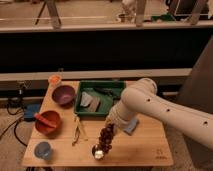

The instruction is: Place grapes in metal cup

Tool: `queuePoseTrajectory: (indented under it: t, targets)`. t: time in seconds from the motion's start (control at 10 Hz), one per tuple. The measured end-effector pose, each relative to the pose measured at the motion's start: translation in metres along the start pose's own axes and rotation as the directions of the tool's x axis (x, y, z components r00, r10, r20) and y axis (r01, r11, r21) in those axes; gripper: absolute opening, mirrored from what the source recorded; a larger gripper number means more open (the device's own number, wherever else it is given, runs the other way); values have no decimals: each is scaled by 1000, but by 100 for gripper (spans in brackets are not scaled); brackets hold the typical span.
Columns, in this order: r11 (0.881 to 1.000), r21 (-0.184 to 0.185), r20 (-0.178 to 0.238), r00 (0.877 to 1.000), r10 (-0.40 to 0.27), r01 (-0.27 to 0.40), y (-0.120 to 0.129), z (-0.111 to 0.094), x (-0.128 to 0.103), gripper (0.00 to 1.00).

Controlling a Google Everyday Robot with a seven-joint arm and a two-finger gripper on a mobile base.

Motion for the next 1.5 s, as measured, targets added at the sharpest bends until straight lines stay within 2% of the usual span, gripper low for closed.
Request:
queuePoseTrajectory:
  t: [0.7,1.5]
  targets:
    - [998,-22,32,998,-50,50,-10,22,-17,0]
    - [998,-30,43,998,-45,46,-15,39,-16,0]
